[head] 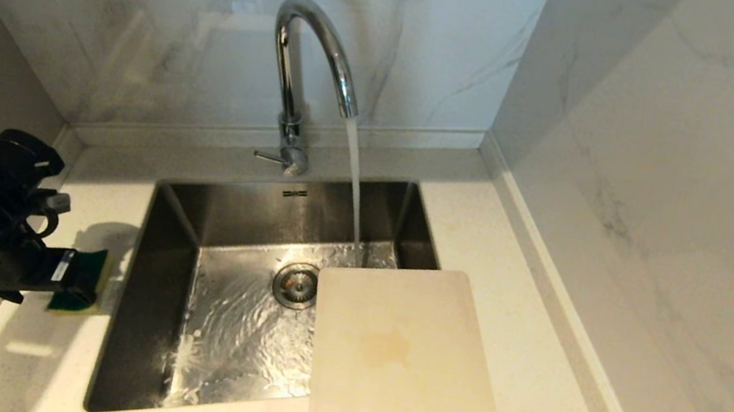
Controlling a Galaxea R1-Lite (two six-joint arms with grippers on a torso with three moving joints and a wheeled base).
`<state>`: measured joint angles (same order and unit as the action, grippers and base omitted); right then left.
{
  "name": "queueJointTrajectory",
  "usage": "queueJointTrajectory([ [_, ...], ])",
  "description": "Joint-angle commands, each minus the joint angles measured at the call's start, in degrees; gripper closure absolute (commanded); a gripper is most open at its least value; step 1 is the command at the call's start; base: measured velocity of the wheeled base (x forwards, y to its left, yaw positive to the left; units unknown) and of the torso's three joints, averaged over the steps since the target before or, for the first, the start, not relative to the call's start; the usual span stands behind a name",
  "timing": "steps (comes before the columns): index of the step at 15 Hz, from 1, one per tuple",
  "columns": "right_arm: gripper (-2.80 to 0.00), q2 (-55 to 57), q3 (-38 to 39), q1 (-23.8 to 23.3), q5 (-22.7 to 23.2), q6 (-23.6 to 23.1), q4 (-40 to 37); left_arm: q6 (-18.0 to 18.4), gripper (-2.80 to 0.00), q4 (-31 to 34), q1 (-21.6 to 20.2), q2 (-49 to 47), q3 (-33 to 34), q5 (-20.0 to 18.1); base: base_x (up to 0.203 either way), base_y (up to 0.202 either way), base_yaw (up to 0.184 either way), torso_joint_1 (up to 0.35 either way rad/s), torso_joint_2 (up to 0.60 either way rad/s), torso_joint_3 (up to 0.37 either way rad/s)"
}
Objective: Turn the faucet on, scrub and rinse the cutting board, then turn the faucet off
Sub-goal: Pick up the cleaning cloth
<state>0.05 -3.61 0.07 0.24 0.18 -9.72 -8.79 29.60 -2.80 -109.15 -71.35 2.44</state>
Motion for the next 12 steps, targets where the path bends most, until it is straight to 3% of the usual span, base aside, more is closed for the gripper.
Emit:
queueJointTrajectory([
  [1, 0.0, 0.0, 0.0, 0.0, 0.0, 0.0, 0.0, -0.1, -2.8, 0.1, 0.0, -2.2, -0.3, -0.3, 0.0, 0.0, 0.0, 0.0, 0.0, 0.0],
  [12, 0.0, 0.0, 0.0, 0.0, 0.0, 0.0, 0.0, 0.2, -2.8, 0.4, -0.4, -0.6, -0.9, -3.0, 0.0, 0.0, 0.0, 0.0, 0.0, 0.0],
])
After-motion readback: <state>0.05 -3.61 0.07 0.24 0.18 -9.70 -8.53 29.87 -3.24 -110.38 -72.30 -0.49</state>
